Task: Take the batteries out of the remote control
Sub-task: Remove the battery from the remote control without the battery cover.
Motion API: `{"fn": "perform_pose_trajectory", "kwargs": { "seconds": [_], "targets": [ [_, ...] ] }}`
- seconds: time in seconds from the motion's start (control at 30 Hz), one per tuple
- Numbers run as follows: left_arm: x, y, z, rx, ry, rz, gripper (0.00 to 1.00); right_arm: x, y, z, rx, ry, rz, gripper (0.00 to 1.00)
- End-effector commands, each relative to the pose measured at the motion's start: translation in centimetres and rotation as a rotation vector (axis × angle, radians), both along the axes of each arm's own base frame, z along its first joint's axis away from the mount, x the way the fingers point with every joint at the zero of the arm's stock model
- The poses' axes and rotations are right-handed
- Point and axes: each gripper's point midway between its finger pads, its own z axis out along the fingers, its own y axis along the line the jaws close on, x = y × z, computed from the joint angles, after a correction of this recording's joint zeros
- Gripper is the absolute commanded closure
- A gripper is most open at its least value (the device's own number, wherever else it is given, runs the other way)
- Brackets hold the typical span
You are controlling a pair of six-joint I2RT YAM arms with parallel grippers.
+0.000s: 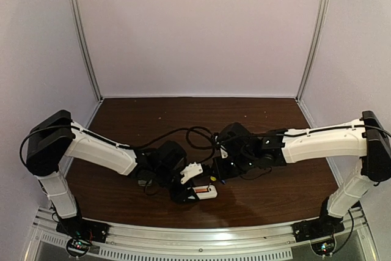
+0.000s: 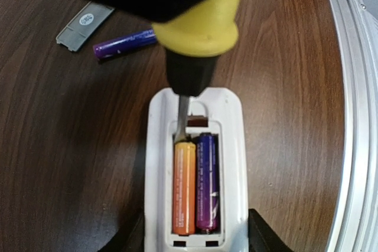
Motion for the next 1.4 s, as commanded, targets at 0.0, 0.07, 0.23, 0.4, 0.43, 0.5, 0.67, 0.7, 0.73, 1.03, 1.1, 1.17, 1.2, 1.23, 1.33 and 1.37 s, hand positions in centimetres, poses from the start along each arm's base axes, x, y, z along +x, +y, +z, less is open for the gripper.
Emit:
{"fn": "perform_pose_trajectory", "kwargs": {
  "seconds": [0.0,0.07,0.23,0.4,0.43,0.5,0.67,0.7,0.73,1.03,1.1,1.17,1.2,1.23,1.33,1.37],
  "targets": [
    [-2.0,-3.4,2.9,-0.145,0.084,-0.128,1.0,-2.1,1.2,-2.7,0.136,0.131,0.067,1.0],
    [-2.4,-3.8,3.9,-0.181,0.135,-0.144,1.0,-2.0,0.3,-2.6,0.147,0.139,0.047,1.0],
    [-2.5,-4.5,6.2,-0.275,0.266,-0.148,1.0,-2.1,-1.3,-1.4,0.158,0.15,0.025,1.0],
    [-2.9,-5.0,7.1,-0.304,0.35,-0.174,1.0,-2.4,-3.0,0.2,0.205,0.182,-0.03,1.0],
    [-3.0,-5.1,7.1,-0.303,0.369,-0.176,1.0,-2.5,-3.3,0.4,0.209,0.193,-0.043,1.0],
    [-3.2,-5.2,7.1,-0.301,0.419,-0.177,1.0,-2.6,-3.9,0.5,0.202,0.219,-0.076,1.0],
    [-3.8,-5.2,6.7,-0.29,0.549,-0.178,1.0,-2.7,-5.7,0.4,0.146,0.277,-0.168,1.0],
    [-3.9,-5.2,6.5,-0.286,0.575,-0.172,1.0,-2.6,-5.9,0.4,0.144,0.286,-0.189,1.0],
    [-3.9,-5.1,6.3,-0.282,0.605,-0.166,1.0,-2.4,-6.2,0.4,0.146,0.295,-0.212,1.0],
    [-4.6,-4.1,4.9,-0.215,0.831,-0.108,1.0,-1.4,-8.4,-0.7,0.126,0.353,-0.351,1.0],
    [-4.7,-3.5,4.2,-0.182,0.88,-0.083,1.0,-1.3,-9.2,-1.1,0.11,0.359,-0.381,1.0],
    [-5.0,-2.9,3.5,-0.144,0.92,-0.063,1.0,-1.2,-9.9,-1.7,0.104,0.374,-0.416,1.0],
    [-5.2,-2.7,3.2,-0.126,0.94,-0.055,1.0,-1.1,-10.1,-1.9,0.105,0.38,-0.43,1.0],
    [-5.4,-2.5,3.2,-0.118,0.95,-0.052,1.0,-1.2,-10.3,-2.1,0.102,0.387,-0.44,1.0],
    [-5.7,-2.1,3.1,-0.096,0.978,-0.043,1.0,-1.2,-11.6,-2.9,0.04,0.397,-0.489,1.0],
    [-5.8,-1.9,3.0,-0.087,0.983,-0.04,1.0,-1.2,-12.2,-3.2,0.012,0.397,-0.509,1.0]
  ]
}}
